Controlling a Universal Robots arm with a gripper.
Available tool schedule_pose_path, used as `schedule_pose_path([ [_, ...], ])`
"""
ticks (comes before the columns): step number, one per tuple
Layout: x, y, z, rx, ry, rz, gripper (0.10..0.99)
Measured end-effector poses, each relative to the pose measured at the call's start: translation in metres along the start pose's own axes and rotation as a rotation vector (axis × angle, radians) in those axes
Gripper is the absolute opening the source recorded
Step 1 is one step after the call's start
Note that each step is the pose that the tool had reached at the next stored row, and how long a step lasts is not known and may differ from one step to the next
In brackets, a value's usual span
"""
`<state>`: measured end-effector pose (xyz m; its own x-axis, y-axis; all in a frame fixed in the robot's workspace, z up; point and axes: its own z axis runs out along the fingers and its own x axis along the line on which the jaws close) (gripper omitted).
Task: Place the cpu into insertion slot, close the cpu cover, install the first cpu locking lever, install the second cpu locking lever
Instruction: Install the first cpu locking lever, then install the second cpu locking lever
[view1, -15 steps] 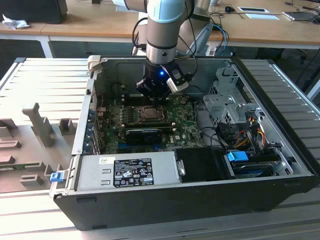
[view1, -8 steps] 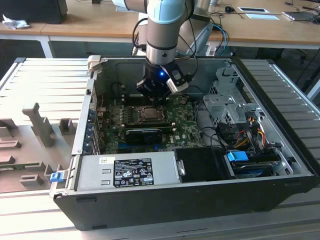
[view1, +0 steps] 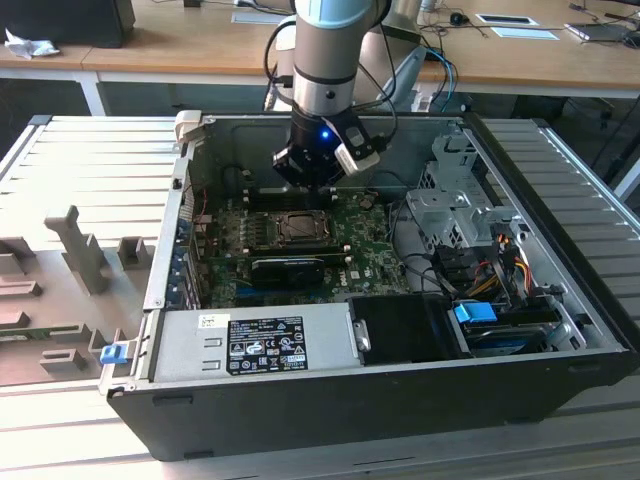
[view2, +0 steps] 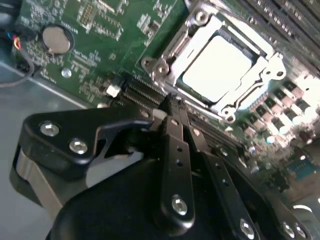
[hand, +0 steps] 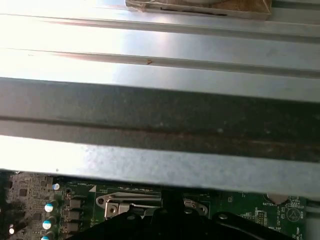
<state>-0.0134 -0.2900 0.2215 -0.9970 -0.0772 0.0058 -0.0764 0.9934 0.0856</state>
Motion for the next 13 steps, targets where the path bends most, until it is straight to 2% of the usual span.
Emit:
schedule_pose_path([
  [13,0.0004,-0.0041,-0.0004,0.0,0.0,0.0,0.106],
])
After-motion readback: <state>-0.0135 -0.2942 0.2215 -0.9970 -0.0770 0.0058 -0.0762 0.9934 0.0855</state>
